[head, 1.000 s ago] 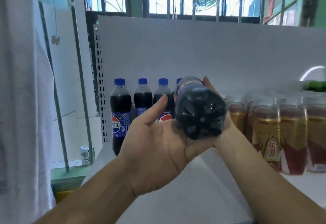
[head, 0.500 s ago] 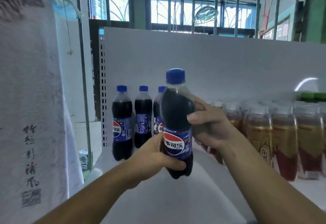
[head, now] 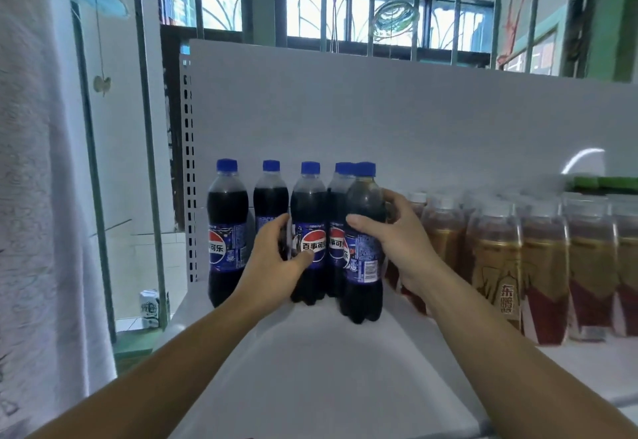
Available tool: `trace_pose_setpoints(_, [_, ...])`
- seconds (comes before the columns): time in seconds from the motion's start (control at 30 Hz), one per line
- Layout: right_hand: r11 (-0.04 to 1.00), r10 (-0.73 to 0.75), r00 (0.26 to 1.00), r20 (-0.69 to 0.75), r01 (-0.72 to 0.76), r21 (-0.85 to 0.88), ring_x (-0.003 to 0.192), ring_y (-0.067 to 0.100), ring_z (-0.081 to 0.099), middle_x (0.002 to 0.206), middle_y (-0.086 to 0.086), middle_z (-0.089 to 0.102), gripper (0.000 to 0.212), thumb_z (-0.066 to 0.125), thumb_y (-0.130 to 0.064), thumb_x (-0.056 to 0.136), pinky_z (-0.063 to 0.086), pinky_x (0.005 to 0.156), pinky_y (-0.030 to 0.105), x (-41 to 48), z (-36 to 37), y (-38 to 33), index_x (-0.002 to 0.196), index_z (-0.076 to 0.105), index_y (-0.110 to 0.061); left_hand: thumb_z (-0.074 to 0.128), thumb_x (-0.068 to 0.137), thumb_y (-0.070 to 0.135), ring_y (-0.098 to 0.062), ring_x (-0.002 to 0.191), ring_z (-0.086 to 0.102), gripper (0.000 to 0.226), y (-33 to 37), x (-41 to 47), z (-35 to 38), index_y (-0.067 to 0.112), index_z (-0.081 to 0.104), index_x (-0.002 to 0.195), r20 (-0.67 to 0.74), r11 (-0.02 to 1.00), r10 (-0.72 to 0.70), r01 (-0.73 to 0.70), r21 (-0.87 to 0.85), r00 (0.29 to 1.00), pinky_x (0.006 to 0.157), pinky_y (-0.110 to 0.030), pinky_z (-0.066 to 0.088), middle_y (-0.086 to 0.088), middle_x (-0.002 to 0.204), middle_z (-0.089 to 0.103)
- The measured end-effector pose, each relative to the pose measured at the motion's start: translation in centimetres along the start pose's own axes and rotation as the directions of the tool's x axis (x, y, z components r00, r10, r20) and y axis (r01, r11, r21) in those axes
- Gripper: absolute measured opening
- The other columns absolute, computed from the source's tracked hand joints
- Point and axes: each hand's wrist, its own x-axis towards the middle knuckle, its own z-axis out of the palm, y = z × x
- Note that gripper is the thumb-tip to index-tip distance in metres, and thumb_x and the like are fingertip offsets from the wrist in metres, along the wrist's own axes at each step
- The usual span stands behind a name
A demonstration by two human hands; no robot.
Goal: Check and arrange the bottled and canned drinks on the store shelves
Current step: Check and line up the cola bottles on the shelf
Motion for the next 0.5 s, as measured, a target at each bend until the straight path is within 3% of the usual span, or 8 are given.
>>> trace_pose_setpoints(0.07, [0.994, 0.015, 0.999, 0.04, -0.011, -0.109, 0.089, 0.003, 0.061, 0.113, -0.017, 0.055, 0.072, 0.08, -0.014, 0.084, 0.052, 0.06, 0.014, 0.3, -0.5, 0.4, 0.141, 0.039, -0.03, 0.064, 0.095, 0.014, 0.005, 0.1, 0.049, 0.066, -0.7, 0.2, 0.3, 0.025, 0.031, 0.151, 0.049, 0.999, -0.046, 0.047, -0.024, 0.998, 0.092, -0.017, 0.037, 0.021, 0.122, 0.047])
trace_pose_setpoints(0.13, [0.969, 0.061, 0.993, 0.096, -0.036, -0.243, 0.103, 0.01, 0.063, 0.124, -0.013, 0.058, 0.075, 0.082, -0.018, 0.083, 0.055, 0.075, 0.021, 0.5, -0.9, 0.7, 0.143, 0.039, -0.028, 0.065, 0.095, 0.014, 0.012, 0.095, 0.049, 0.065, -1.4, 0.3, 0.4, 0.025, 0.033, 0.15, 0.084, 0.997, -0.067, 0.069, -0.022, 0.994, 0.088, -0.014, 0.038, 0.023, 0.117, 0.049])
trace_pose_setpoints(0.2, [0.938, 0.105, 0.985, 0.135, -0.053, -0.343, 0.114, 0.015, 0.062, 0.13, -0.009, 0.06, 0.073, 0.083, -0.021, 0.082, 0.052, 0.09, 0.032, 0.6, -1.0, 0.9, 0.143, 0.042, -0.025, 0.065, 0.095, 0.014, 0.01, 0.099, 0.047, 0.066, -2.0, 0.6, 0.3, 0.024, 0.033, 0.151, 0.087, 0.997, -0.073, 0.076, -0.025, 0.994, 0.091, -0.017, 0.037, 0.018, 0.126, 0.048])
trace_pose_setpoints(0.33, [0.909, 0.12, 0.988, 0.094, -0.071, -0.411, 0.109, 0.016, 0.062, 0.133, -0.004, 0.062, 0.071, 0.082, -0.02, 0.082, 0.048, 0.082, 0.029, 0.6, -0.5, 0.6, 0.142, 0.045, -0.023, 0.066, 0.095, 0.018, 0.001, 0.117, 0.043, 0.067, -2.8, 0.9, 0.1, 0.022, 0.033, 0.153, 0.09, 0.997, -0.07, 0.073, -0.027, 0.993, 0.096, -0.022, 0.036, 0.009, 0.142, 0.045])
trace_pose_setpoints(0.5, [0.907, 0.118, 0.99, 0.075, -0.077, -0.413, 0.103, 0.011, 0.059, 0.12, -0.009, 0.059, 0.057, 0.078, -0.016, 0.086, 0.046, 0.089, 0.034, -0.1, 0.0, 0.1, 0.135, 0.048, -0.023, 0.065, 0.096, 0.016, -0.002, 0.122, 0.04, 0.065, -3.7, 1.1, 0.1, 0.021, 0.034, 0.152, 0.099, 0.999, -0.029, 0.032, -0.023, 0.995, 0.096, -0.021, 0.036, 0.003, 0.147, 0.043])
